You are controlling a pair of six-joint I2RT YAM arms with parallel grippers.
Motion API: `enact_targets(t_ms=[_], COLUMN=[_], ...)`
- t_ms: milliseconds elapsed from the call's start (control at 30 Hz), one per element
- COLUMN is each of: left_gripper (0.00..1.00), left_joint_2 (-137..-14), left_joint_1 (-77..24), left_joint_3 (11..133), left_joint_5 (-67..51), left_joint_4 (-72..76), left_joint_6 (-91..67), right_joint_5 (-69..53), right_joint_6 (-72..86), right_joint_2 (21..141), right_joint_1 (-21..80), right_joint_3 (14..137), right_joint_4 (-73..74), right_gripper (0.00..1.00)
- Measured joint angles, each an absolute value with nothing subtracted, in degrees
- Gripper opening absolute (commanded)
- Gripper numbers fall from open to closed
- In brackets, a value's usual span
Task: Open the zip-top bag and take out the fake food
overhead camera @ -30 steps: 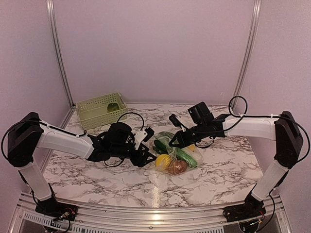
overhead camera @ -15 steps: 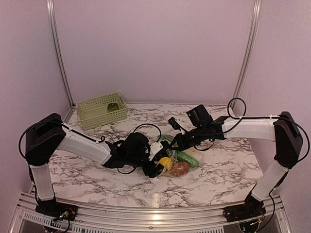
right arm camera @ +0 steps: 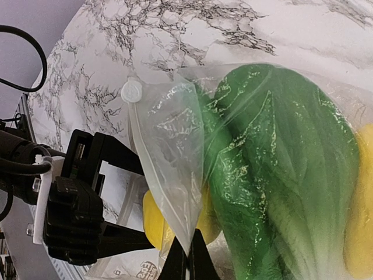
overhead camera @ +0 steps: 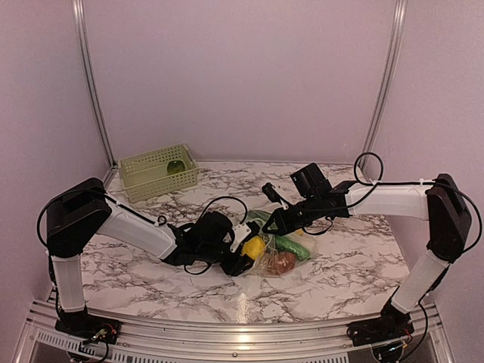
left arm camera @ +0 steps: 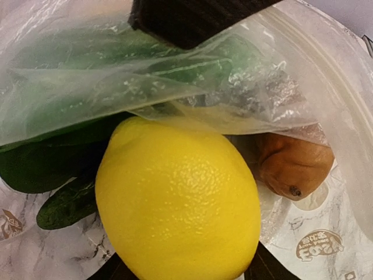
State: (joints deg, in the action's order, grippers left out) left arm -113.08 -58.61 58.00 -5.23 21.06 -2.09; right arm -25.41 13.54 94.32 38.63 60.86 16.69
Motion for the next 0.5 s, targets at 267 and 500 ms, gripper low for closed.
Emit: enact_targets(t_ms=[267, 500], left_gripper=[0.76, 0.48], left_joint_2=[-112.9, -113.4], left_joint_1=[-58.6, -58.6], left_joint_3=[58.8, 60.8], left_joint_5=[-3.7, -3.5], left_joint_4=[21.6, 22.7], left_joint_6=[-3.6, -5.1], right_joint_5=[-25.4, -25.4], right_joint_6=[13.4, 13.4], right_joint_2=[94.3, 94.3], right_joint_1=[38.6, 38.5], right_joint_3=[60.9, 60.9], right_joint_4=[16.8, 16.8], right_gripper=[0.00, 0.00])
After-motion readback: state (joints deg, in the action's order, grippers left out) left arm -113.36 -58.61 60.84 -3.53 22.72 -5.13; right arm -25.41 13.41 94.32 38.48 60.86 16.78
